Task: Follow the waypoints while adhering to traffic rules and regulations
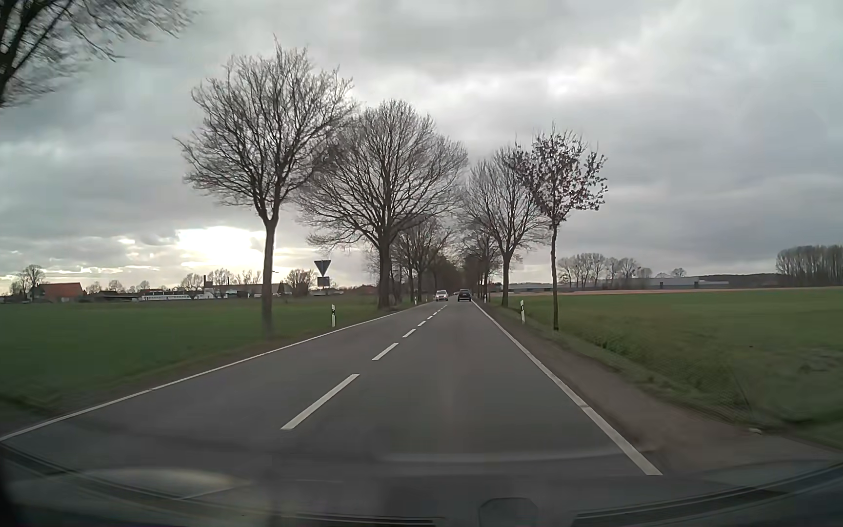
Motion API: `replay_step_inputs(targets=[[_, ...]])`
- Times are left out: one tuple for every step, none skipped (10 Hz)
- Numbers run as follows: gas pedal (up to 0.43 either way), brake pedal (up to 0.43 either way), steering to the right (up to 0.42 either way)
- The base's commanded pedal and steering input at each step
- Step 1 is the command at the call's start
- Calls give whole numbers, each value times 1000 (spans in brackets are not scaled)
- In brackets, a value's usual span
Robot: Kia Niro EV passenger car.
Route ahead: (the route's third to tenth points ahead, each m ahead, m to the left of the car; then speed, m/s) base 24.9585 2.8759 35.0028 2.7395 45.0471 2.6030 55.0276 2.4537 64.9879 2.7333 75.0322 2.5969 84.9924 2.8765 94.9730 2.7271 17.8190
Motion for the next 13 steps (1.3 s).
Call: replay_step_inputs(targets=[[189,0,3],[189,0,3],[189,0,2],[189,0,3],[189,0,3],[189,0,3],[189,0,3],[189,0,3],[189,0,3],[189,0,3],[197,0,3],[197,0,3],[197,0,3]])
